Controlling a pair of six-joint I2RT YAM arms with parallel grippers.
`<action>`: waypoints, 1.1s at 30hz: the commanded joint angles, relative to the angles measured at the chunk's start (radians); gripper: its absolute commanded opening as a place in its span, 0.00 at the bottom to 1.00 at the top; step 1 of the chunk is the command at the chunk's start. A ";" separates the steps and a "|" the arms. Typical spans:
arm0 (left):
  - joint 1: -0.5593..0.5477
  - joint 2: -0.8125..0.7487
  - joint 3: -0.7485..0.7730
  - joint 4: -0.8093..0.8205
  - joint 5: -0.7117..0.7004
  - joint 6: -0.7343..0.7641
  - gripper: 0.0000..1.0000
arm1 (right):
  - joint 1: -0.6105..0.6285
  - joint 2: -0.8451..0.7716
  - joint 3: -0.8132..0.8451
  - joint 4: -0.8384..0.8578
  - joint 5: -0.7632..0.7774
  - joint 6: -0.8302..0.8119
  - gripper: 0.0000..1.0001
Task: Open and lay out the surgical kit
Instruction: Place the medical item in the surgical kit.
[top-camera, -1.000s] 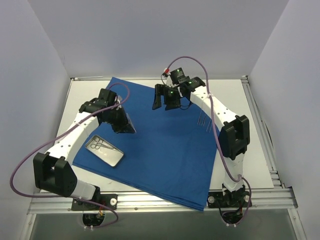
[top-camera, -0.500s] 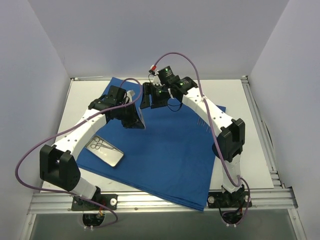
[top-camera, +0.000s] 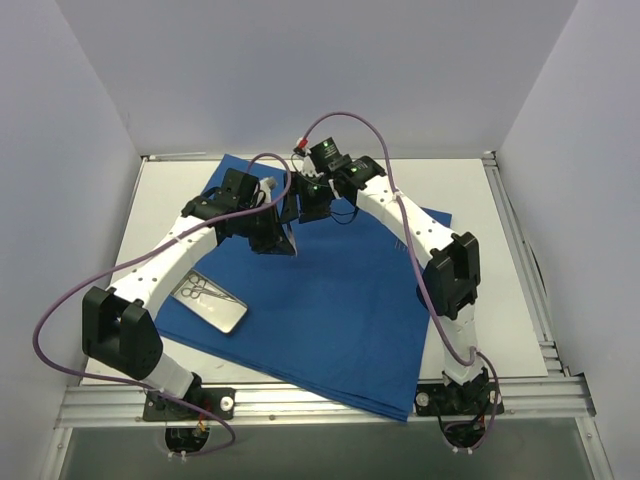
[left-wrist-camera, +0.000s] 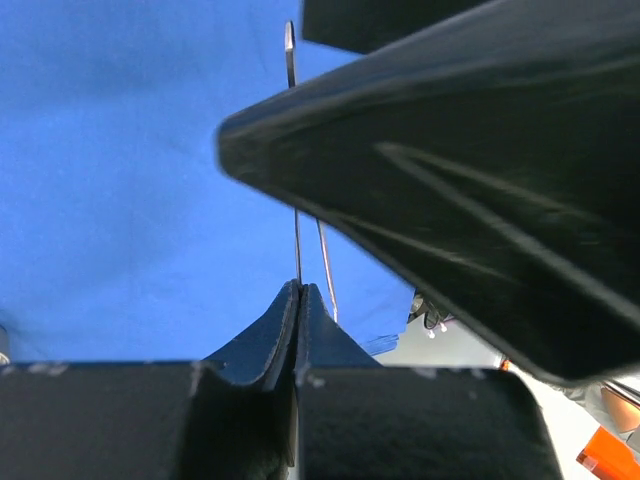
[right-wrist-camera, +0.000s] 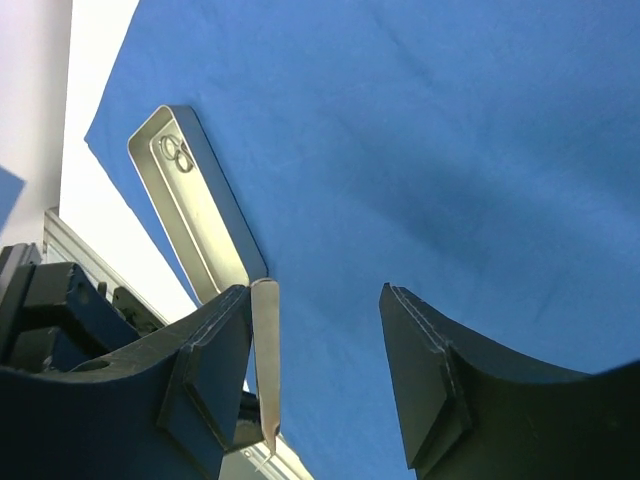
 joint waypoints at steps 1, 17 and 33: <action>-0.009 0.000 0.058 0.026 -0.012 0.024 0.02 | 0.013 0.005 0.044 -0.015 -0.018 -0.001 0.53; 0.005 -0.026 0.041 -0.014 -0.040 0.057 0.39 | -0.010 -0.053 -0.083 0.160 -0.198 0.019 0.00; 0.078 -0.224 -0.152 0.219 0.213 0.074 0.52 | -0.072 -0.160 -0.280 0.543 -0.543 0.136 0.00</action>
